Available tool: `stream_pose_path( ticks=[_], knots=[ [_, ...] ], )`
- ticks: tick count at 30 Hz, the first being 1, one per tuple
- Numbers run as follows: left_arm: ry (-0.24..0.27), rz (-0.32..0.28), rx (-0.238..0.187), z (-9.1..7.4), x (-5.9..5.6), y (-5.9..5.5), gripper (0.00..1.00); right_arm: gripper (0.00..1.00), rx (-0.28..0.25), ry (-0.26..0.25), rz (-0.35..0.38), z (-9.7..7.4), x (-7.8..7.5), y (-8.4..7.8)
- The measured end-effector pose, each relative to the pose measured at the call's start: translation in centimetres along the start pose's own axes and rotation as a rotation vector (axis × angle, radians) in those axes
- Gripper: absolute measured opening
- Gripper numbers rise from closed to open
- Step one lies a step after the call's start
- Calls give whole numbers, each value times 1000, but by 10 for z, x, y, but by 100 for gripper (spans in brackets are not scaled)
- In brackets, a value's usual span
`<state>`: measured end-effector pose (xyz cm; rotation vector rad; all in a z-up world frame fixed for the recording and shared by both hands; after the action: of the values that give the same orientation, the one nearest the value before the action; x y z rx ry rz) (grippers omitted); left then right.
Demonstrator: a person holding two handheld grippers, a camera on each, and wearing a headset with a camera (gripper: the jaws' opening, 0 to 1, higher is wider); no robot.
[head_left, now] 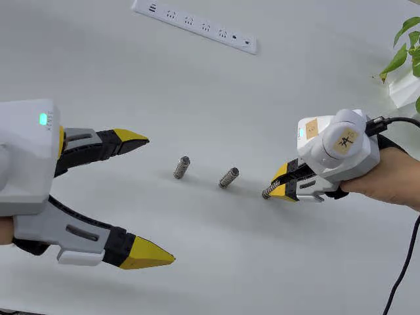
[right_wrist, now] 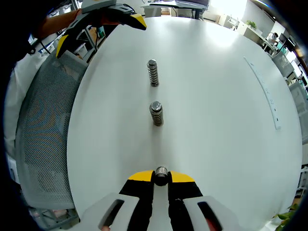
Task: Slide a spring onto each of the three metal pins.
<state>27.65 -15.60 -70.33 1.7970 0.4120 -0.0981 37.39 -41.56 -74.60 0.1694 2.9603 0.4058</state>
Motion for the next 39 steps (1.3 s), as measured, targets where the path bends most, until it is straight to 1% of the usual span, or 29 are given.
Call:
stream_pose_path(
  ticks=[10, 16, 22, 28, 33, 35, 37, 39],
  knots=[
    [-2, -1, 2, 3, 1, 1, 96, 8, -3, 1, 10, -1, -1, -2],
    [-4, 0, 6, 4, 1, 2, 96, 13, -11, 4, 23, -2, -1, -3],
    [-1, 3, 13, 3, 1, 1, 97, 19, -25, -5, 37, -9, -1, -2],
    [5, 9, 22, 2, 2, 1, 98, 26, -63, -18, 76, -18, 1, -2],
    [11, 17, 27, 1, 2, 2, 99, 32, -118, -46, 131, -30, 3, -1],
    [13, 17, 33, 0, 2, 2, 99, 34, -147, -56, 152, -29, 4, -5],
    [14, 24, 38, 0, 2, 2, 99, 36, -160, -67, 172, -36, 7, -7],
    [16, 27, 36, 0, 3, 3, 99, 39, -188, -79, 189, -42, 10, -7]
  ],
)
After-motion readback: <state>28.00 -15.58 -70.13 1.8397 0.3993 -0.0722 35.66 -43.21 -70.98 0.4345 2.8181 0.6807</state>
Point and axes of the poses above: the centre of the closed fingertips' face, and the gripper's own axes: z roughly forward along the fingers, x roughly to its left, y roughly out of its top, the point moved 8 cm from there along -z, roughly backward along the fingers, and after that the axes turned 10 degrees about -y, right-handed, at the moved point
